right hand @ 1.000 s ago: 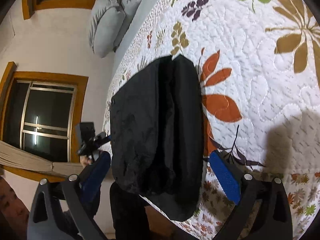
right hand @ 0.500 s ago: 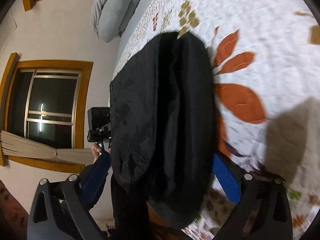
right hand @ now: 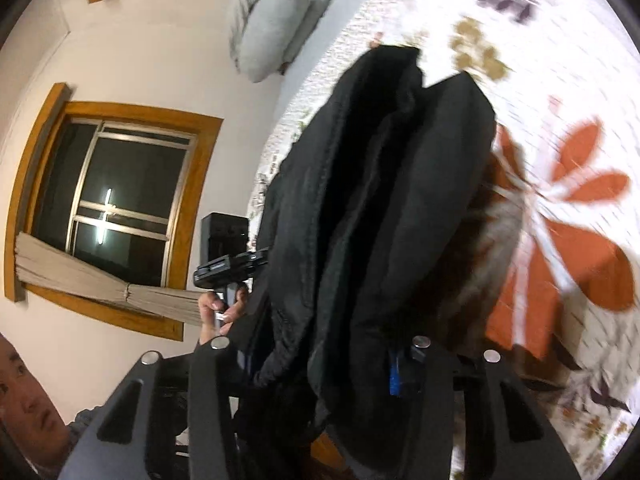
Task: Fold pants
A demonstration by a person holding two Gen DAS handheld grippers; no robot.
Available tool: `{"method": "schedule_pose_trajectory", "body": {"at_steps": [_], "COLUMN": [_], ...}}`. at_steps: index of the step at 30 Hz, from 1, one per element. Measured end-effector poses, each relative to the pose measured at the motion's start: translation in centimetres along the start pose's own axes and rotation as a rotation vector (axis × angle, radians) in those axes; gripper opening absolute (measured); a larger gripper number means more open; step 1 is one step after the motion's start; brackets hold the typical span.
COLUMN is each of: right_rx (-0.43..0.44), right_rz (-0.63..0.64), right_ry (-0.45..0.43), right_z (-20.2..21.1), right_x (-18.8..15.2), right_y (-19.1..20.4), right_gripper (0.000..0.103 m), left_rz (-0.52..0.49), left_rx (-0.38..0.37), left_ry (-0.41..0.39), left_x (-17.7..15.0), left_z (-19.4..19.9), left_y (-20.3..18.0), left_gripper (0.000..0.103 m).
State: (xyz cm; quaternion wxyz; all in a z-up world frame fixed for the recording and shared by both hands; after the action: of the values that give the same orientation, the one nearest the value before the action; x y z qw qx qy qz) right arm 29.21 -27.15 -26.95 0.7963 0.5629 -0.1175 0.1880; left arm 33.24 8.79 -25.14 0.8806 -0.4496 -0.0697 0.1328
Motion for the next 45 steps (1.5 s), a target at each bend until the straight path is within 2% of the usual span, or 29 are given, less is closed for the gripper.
{"method": "schedule_pose_trajectory", "body": {"at_steps": [4, 11, 16, 20, 23, 24, 25, 26, 27, 30, 33, 35, 37, 39, 43, 45], "right_rx": [0.003, -0.008, -0.050, -0.092, -0.095, -0.105, -0.114, -0.128, -0.131, -0.117, -0.127, -0.133, -0.153, -0.215, -0.231, -0.223], "right_rz": [0.033, 0.071, 0.052, 0.016, -0.004, -0.001, 0.001, 0.000, -0.008, -0.035, -0.028, -0.013, 0.003, 0.004, -0.021, -0.029], "right_ry": [0.001, -0.006, 0.033, 0.082, 0.096, 0.104, 0.115, 0.131, 0.135, 0.086, 0.017, 0.019, 0.041, 0.061, 0.047, 0.045], "right_z": [-1.7, -7.3, -12.8, -16.4, -16.6, -16.5, -16.7, -16.8, -16.9, -14.8, -11.7, -10.8, -10.9, -11.2, -11.5, -10.8], "right_x": [3.6, 13.2, 18.3, 19.8, 20.2, 20.1, 20.0, 20.0, 20.1, 20.0, 19.1, 18.4, 17.6, 16.6, 16.3, 15.8], "right_y": [0.7, 0.2, -2.6, -6.0, -8.2, -8.7, -8.9, -9.4, -9.5, -9.7, -9.1, -8.5, -8.1, -8.5, -8.8, -8.2], "right_gripper": [0.046, 0.046, 0.046, 0.046, 0.047, 0.050, 0.052, 0.059, 0.064, 0.068, 0.079, 0.079, 0.079, 0.079, 0.080, 0.080], "left_rz": [-0.016, -0.023, 0.049, 0.103, 0.097, 0.083, 0.078, 0.077, 0.076, 0.038, -0.007, -0.027, -0.045, -0.034, 0.011, 0.039], "left_rx": [0.014, 0.053, 0.076, 0.108, 0.071, 0.071, 0.070, 0.068, 0.064, 0.044, 0.103, 0.173, 0.213, 0.255, 0.261, 0.235], "left_ry": [-0.055, -0.144, -0.153, -0.138, -0.127, -0.121, -0.114, -0.113, -0.121, -0.206, -0.281, -0.280, -0.267, -0.271, -0.270, -0.275], "left_x": [2.9, 11.6, 17.8, 20.5, 20.8, 20.5, 20.3, 20.1, 19.7, 18.3, 16.6, 15.4, 14.7, 14.8, 14.5, 14.2], "left_z": [3.2, 8.2, 9.2, 8.5, 8.5, 8.4, 8.3, 8.5, 8.8, 11.4, 13.7, 13.9, 13.4, 13.2, 12.6, 12.8], "left_y": [-0.7, -0.2, 3.4, 7.3, 8.5, 8.7, 9.1, 9.6, 9.8, 9.4, 8.7, 8.7, 8.4, 8.7, 10.2, 10.5], "left_gripper": [0.032, 0.032, 0.032, 0.037, 0.045, 0.047, 0.053, 0.061, 0.064, 0.069, 0.075, 0.075, 0.076, 0.080, 0.083, 0.082]}}
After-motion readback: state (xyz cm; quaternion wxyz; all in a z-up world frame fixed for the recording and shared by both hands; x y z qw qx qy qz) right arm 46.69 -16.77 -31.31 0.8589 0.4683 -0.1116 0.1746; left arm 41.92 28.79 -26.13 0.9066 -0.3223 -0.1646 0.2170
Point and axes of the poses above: each gripper's, at about its wrist camera, not at the fingertips, and z roughly against the way its jaws point, y to its left, x to its top, the point moved 2 cm from there along -z, roughly the way its jaws point, and after that the axes turned 12 degrees about z, right-handed, at the moved point
